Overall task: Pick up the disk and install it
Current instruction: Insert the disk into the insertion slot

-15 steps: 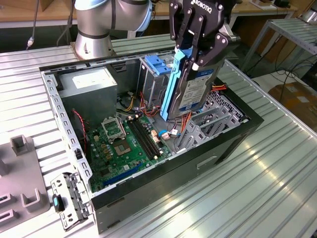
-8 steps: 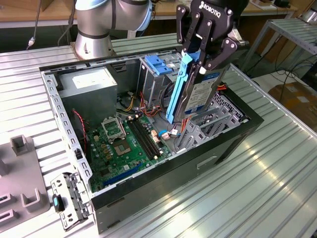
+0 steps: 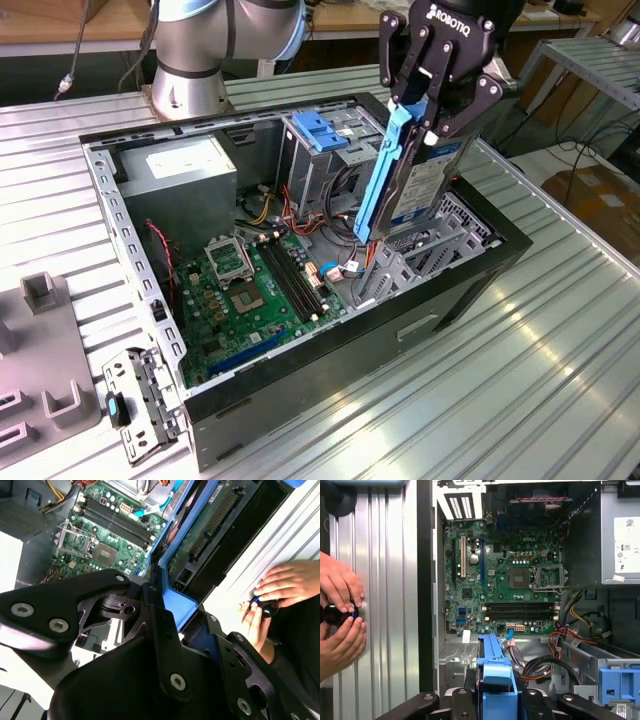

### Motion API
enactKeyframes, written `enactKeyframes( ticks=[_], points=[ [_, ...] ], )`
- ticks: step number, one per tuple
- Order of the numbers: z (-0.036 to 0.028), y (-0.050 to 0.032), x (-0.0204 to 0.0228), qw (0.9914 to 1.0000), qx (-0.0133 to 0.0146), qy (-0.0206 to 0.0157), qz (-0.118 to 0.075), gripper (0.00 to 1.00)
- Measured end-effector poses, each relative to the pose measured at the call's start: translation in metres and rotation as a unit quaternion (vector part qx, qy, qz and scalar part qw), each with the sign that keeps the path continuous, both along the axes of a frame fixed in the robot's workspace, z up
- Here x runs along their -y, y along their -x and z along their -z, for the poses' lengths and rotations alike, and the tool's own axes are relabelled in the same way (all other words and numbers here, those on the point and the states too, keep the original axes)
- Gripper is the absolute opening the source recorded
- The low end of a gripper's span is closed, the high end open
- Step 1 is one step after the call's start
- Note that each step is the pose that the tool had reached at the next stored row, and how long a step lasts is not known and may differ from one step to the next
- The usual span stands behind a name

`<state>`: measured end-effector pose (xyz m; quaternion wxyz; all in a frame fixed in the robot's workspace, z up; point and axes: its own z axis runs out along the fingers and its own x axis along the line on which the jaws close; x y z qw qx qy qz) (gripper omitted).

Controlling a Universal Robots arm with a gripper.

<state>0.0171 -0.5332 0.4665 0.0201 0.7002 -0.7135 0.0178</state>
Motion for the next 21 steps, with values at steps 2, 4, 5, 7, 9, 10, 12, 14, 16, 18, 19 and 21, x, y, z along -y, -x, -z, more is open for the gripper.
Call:
enactKeyframes(
  ticks=[2, 4, 5, 7, 9, 10, 12, 14, 16, 18, 19, 21],
  points=[
    [0.0004, -0.0079, 0.0000, 1.00000, 0.0000, 0.0000, 0.000, 0.37],
    [0.0007, -0.0130, 0.0000, 1.00000, 0.0000, 0.0000, 0.000, 0.37],
    [0.0009, -0.0147, 0.0000, 1.00000, 0.0000, 0.0000, 0.000, 0.37],
    [0.0022, -0.0189, 0.0005, 1.00000, 0.0000, -0.0001, 0.000, 0.37],
    [0.0040, -0.0228, 0.0026, 1.00000, 0.0000, 0.0000, 0.000, 0.37],
    [0.0052, -0.0251, 0.0037, 1.00000, 0.0000, -0.0001, 0.000, 0.37],
    [0.0073, -0.0291, 0.0055, 1.00000, 0.0000, -0.0001, 0.000, 0.37],
    [0.0094, -0.0340, 0.0068, 1.00000, 0.0000, 0.0000, 0.000, 0.37],
    [0.0107, -0.0395, 0.0071, 1.00000, 0.0000, 0.0000, 0.000, 0.37],
    [0.0116, -0.0404, 0.0073, 1.00000, 0.0000, 0.0000, 0.000, 0.37],
    [0.0123, -0.0406, 0.0079, 1.00000, 0.0000, 0.0000, 0.000, 0.37],
    [0.0132, -0.0418, 0.0092, 1.00000, 0.0000, 0.0000, 0.000, 0.37]
  ],
)
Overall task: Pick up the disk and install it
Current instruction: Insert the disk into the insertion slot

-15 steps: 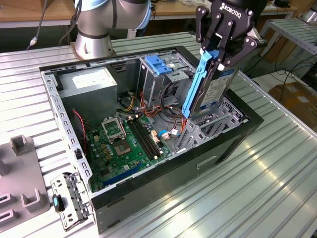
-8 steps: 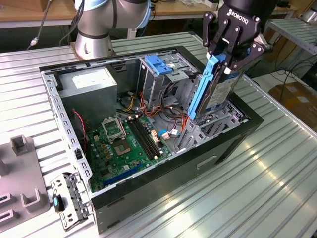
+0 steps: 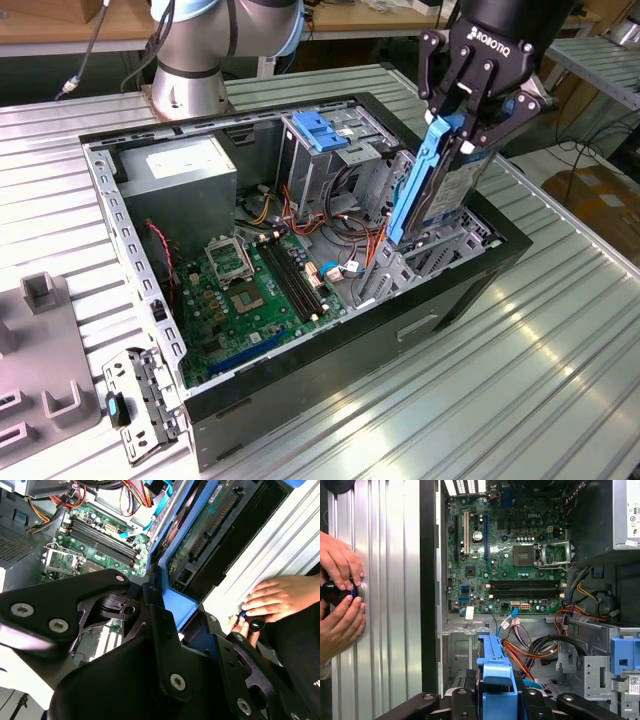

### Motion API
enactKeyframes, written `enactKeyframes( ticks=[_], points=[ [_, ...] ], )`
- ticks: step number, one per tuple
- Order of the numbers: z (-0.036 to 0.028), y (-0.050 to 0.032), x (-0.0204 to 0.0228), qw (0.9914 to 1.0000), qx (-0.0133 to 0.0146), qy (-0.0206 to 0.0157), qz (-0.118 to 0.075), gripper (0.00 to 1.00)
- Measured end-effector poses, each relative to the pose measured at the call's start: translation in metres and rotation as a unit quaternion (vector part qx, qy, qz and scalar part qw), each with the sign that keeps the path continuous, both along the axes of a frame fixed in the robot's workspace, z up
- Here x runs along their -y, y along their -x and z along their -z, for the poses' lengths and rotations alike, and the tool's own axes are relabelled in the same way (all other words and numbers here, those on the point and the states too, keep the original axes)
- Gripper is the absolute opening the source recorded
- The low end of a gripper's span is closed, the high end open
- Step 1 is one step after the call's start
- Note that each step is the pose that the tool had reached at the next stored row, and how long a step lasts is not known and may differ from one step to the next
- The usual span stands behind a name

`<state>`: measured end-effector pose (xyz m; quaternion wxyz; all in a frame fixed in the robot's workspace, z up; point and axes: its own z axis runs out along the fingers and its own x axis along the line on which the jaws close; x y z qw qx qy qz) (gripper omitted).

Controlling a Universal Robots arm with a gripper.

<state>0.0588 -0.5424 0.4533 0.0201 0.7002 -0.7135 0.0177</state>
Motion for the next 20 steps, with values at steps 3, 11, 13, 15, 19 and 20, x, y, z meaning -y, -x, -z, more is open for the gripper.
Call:
enactKeyframes(
  ticks=[3, 11, 13, 15, 19, 20],
  points=[
    [0.0009, -0.0012, 0.0011, 1.00000, 0.0000, 0.0000, 0.000, 0.37],
    [0.0030, -0.0014, 0.0063, 1.00000, 0.0000, -0.0029, 0.000, 0.37],
    [0.0033, -0.0014, 0.0064, 0.99997, 0.0000, -0.0073, 0.000, 0.37],
    [0.0038, -0.0015, 0.0073, 0.99996, 0.0000, -0.0084, 0.000, 0.37],
    [0.0046, -0.0015, 0.0081, 0.99997, 0.0000, -0.0083, 0.000, 0.37],
    [0.0051, -0.0014, 0.0083, 0.99996, 0.0000, -0.0084, 0.000, 0.37]
  ],
)
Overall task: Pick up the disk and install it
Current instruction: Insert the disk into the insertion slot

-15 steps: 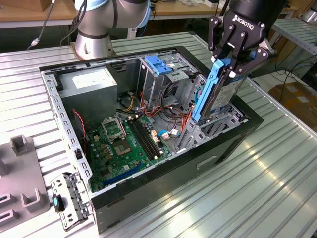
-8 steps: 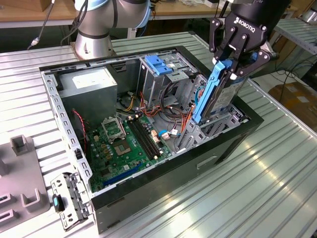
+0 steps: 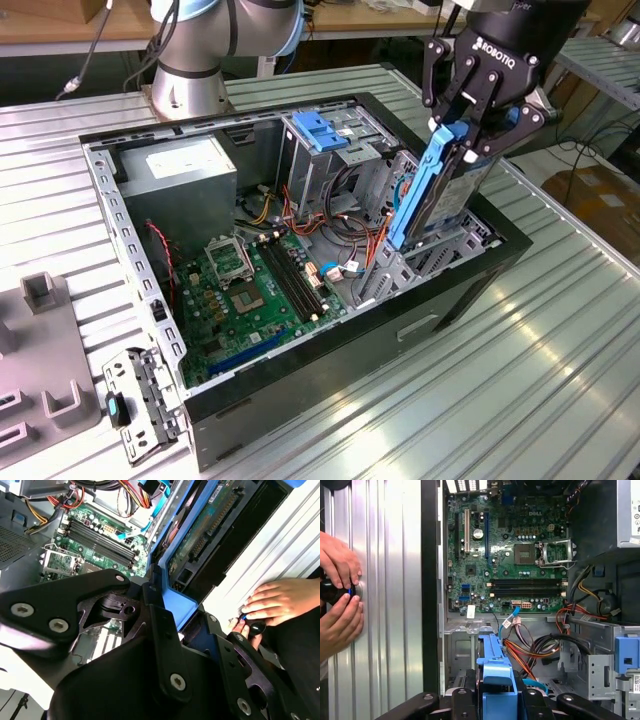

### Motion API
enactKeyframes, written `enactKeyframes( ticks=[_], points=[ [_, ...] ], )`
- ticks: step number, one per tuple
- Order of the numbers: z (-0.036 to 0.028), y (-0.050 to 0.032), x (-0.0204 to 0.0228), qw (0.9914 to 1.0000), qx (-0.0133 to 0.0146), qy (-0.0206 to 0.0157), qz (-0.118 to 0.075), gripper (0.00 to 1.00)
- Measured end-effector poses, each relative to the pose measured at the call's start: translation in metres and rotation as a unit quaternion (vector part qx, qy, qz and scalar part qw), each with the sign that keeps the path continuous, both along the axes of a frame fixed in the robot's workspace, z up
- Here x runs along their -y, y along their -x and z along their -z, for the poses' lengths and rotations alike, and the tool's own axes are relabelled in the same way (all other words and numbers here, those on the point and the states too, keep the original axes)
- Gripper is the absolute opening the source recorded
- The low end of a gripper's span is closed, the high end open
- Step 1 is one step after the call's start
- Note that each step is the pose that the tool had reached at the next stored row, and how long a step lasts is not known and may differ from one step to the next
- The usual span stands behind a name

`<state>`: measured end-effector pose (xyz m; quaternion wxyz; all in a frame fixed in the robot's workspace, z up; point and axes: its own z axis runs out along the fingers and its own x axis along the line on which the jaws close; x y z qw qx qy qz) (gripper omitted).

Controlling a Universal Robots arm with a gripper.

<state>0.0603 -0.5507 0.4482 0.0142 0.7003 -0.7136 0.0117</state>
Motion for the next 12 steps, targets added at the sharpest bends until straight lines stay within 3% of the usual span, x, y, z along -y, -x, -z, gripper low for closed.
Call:
enactKeyframes(
  ticks=[12],
  points=[
    [0.0087, -0.0001, 0.0008, 1.00000, -0.0001, -0.0001, 0.000, 0.37]
  ],
)
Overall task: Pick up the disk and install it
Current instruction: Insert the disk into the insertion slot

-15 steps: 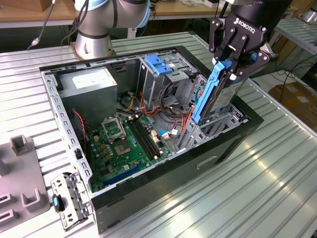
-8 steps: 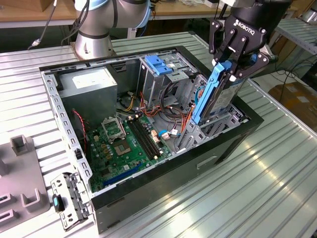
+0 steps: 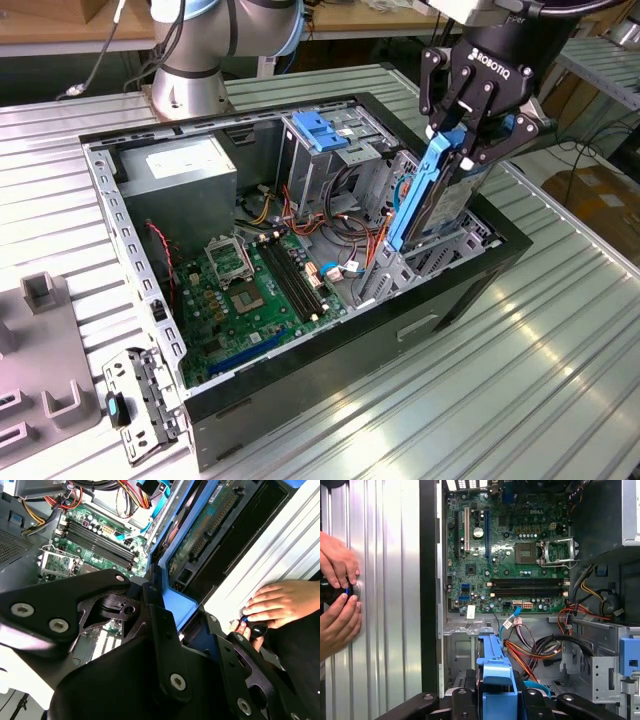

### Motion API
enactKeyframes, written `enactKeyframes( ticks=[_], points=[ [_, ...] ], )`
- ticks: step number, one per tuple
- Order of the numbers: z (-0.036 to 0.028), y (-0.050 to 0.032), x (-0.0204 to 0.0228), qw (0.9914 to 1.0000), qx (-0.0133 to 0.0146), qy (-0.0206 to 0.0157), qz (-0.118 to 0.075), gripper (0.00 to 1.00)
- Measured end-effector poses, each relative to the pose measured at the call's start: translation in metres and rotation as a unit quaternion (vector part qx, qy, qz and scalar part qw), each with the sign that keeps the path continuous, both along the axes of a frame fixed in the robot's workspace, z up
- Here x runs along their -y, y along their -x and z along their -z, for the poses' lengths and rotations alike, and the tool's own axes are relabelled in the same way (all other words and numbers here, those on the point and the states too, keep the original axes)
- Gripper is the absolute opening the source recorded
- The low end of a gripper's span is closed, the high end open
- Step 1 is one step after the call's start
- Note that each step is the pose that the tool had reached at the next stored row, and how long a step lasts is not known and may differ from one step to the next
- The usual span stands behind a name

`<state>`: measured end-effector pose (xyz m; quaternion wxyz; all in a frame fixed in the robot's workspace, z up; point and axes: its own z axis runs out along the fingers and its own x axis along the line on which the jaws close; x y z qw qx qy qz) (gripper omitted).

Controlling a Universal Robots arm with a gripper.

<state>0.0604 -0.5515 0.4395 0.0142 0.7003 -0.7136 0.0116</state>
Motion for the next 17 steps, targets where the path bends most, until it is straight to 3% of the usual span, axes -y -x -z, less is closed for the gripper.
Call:
enactKeyframes(
  ticks=[17],
  points=[
    [0.0152, -0.0005, 0.0030, 1.00000, -0.0009, 0.0000, 0.000, 0.37]
  ],
)
